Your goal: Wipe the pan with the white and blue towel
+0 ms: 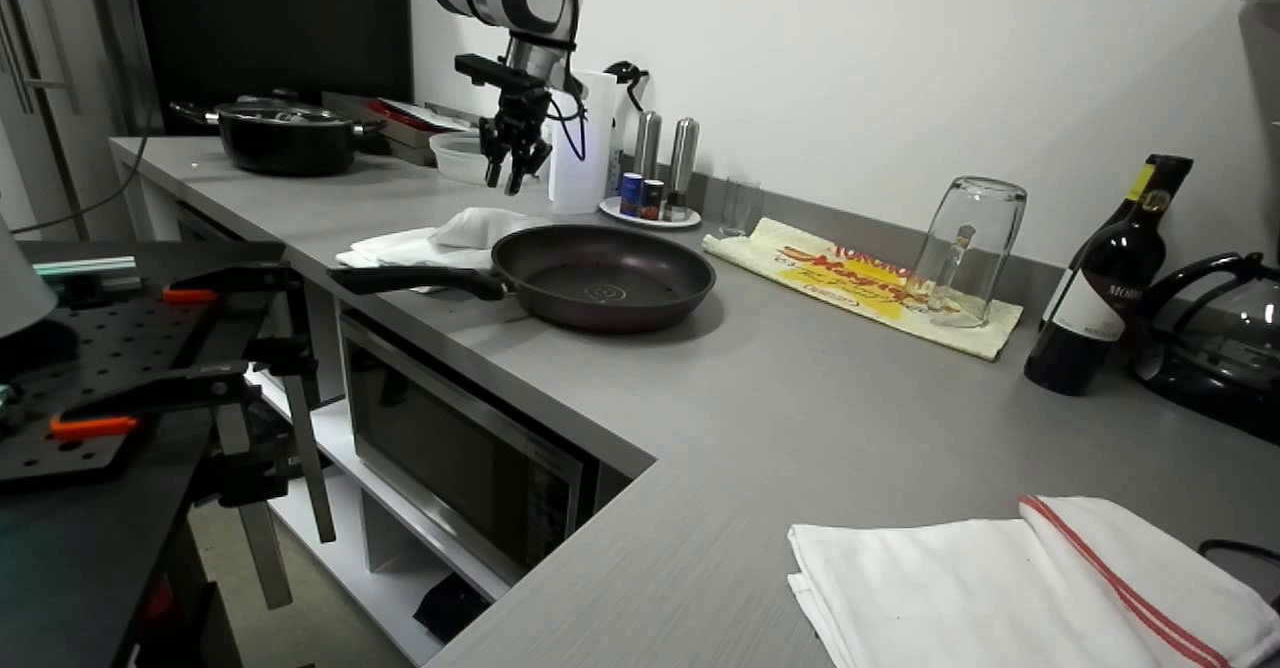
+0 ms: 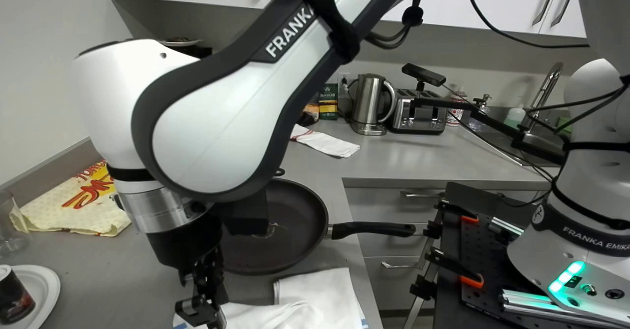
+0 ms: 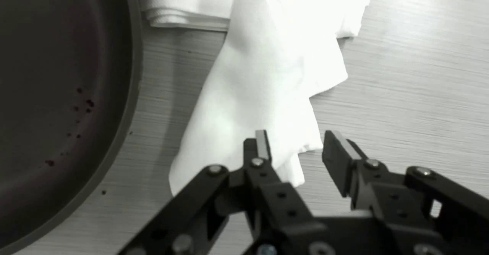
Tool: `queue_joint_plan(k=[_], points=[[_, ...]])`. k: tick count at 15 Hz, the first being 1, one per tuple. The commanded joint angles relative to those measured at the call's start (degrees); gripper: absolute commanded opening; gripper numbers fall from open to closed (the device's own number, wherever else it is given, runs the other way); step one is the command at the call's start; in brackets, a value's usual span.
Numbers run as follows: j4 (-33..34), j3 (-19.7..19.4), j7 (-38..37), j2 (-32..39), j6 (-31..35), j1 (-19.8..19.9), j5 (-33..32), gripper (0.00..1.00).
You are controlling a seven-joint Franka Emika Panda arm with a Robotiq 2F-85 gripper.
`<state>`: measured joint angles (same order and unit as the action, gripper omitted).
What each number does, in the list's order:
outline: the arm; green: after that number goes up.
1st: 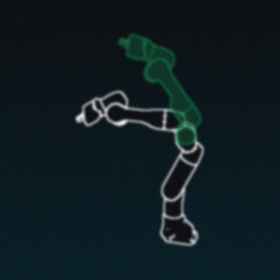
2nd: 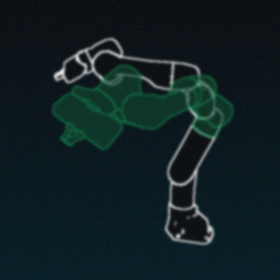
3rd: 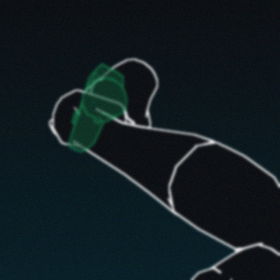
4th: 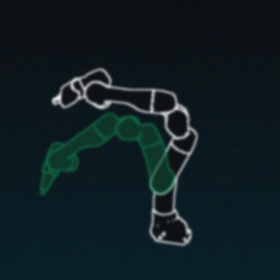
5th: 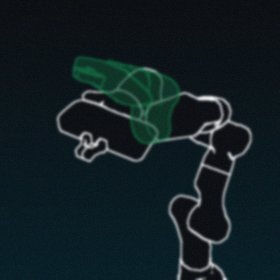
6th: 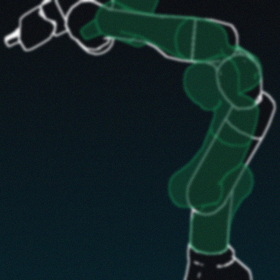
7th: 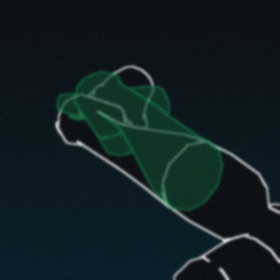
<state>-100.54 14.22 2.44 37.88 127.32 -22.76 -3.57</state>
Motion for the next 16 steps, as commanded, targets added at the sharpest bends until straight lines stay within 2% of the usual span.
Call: queue_joint_plan(k=[1,5,7,8,12,16], points=[[1.1,0.5,-0.2,0.1,0.4,0.5,0.7,0.73],[1.1,0.0,0.0,-1.0,0.2,0.7,-0.1,0.99],[-0.6,-1.4,0.3,-3.2,0.9,1.0,-2.4,1.00],[-1.3,-0.5,3.8,-4.2,-1.9,3.0,-1.5,1.00],[-6.8,-1.7,9.1,-10.4,-3.9,7.9,-2.3,1.00],[-11.1,-3.2,11.4,-17.6,-7.7,13.2,-1.2,1.00]])
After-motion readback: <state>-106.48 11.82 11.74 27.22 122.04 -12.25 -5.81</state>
